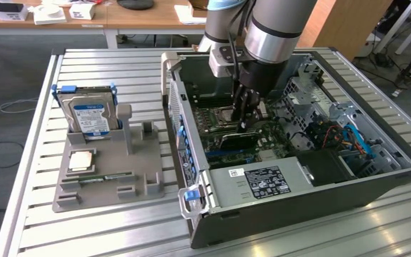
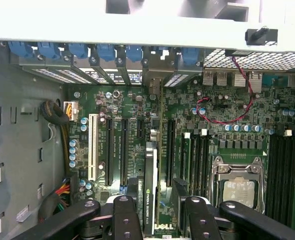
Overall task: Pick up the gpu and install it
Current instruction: 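Press down on the gpu until it lock into place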
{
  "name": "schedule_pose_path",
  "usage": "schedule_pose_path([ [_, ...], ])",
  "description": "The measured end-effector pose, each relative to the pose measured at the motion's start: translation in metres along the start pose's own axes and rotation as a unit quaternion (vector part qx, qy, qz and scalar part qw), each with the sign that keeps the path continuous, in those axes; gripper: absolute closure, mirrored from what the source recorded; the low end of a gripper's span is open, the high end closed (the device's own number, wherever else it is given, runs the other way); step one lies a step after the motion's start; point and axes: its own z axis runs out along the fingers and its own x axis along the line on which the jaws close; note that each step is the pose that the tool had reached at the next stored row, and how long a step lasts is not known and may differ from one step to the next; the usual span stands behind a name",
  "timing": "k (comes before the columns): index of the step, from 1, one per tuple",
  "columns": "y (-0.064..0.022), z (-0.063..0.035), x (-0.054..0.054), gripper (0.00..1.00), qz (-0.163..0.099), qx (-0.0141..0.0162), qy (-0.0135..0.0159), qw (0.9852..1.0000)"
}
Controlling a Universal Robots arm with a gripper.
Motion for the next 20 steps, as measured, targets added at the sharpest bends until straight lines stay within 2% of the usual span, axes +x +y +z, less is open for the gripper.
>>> schedule_pose_path([
  [3, 0.0, 0.0, 0.0, 0.61, 0.0, 0.0, 0.0, 1.0],
  [5, 0.0, 0.0, 0.0, 0.73, 0.0, 0.0, 0.0, 1.0],
  [6, 0.0, 0.0, 0.0, 0.73, 0.0, 0.0, 0.0, 1.0],
  [9, 0.0, 0.0, 0.0, 0.89, 0.0, 0.0, 0.0, 1.0],
  [16, 0.0006, 0.0003, 0.0, 0.89, 0.0, 0.0, 0.0, 1.0],
  [20, 0.0085, 0.0021, 0.0, 0.89, 0.0, -0.0001, 0.0001, 1.0],
])
